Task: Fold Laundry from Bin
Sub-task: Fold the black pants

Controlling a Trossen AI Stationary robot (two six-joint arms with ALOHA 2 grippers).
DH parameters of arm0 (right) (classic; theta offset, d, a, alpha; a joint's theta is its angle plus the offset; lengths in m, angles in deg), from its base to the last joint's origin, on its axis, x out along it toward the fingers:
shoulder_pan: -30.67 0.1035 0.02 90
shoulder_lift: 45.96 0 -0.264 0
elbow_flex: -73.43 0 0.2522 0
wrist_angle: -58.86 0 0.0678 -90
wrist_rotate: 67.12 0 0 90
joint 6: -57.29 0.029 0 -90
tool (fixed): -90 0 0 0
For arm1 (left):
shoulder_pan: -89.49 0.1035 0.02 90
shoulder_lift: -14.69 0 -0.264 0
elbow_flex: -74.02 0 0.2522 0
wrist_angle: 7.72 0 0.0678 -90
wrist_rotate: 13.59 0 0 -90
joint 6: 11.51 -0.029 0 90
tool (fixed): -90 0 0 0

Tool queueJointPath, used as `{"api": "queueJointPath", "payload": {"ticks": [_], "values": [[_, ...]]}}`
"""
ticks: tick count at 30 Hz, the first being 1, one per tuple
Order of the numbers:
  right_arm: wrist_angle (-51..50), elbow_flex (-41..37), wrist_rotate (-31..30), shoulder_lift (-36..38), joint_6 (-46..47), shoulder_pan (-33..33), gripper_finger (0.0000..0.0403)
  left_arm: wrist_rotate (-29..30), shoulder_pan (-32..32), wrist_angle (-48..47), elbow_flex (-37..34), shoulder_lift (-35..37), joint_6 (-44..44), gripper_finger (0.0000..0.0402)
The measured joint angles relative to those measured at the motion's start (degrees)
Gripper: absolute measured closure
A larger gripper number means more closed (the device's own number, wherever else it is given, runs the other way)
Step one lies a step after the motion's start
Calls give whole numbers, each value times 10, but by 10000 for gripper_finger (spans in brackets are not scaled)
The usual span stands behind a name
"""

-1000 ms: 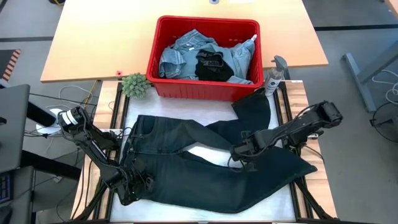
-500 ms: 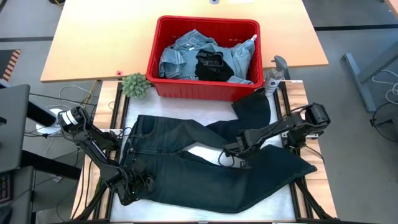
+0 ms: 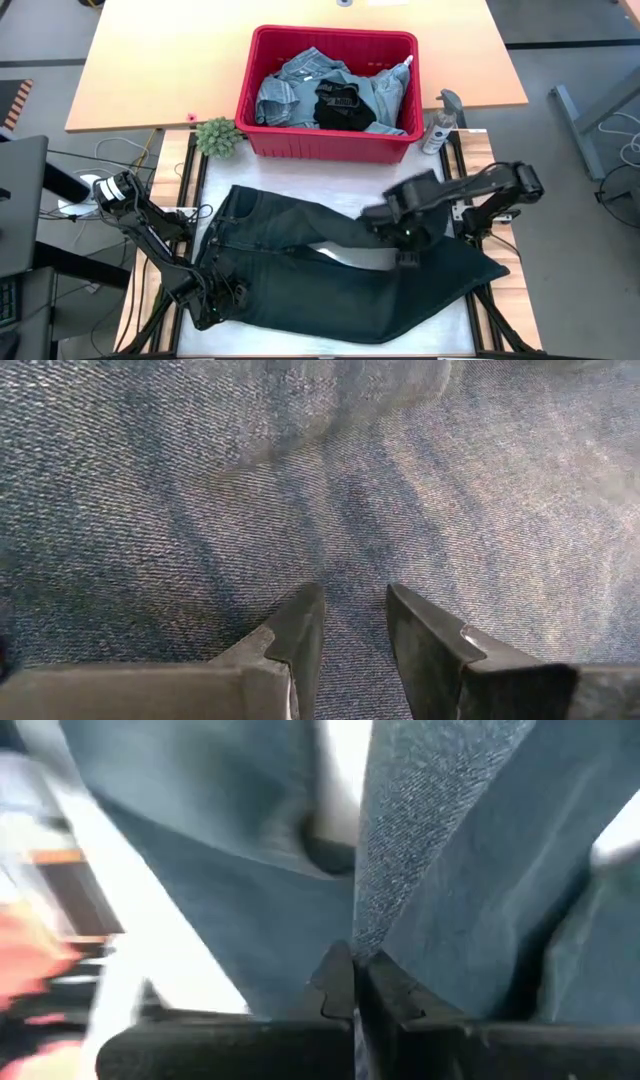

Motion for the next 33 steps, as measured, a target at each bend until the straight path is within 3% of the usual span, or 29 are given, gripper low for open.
{"api": "queueJointPath", "payload": {"ticks": [6, 12, 17, 20, 27, 30, 33], "values": [[20, 78, 129, -2, -64, -93, 380, 2, 0, 0, 0, 0, 3, 297], [-47, 49, 72, -7, -126, -218, 380, 46, 0, -10, 26, 0, -24, 297], [9, -15, 64, -8, -143, -297, 380, 52, 13, -107, 65, 24, -67, 297], [61, -49, 55, -8, -150, -319, 380, 106, 24, -148, 83, 64, -94, 297], [130, -87, 50, -8, -168, -330, 358, 293, 88, -200, 90, 215, -138, 297], [152, -89, 46, -8, -168, -327, 359, 290, 152, -195, 90, 282, -242, 297], [174, -89, 44, -8, -171, -327, 353, 210, 249, -179, 90, 346, -392, 292]]}}
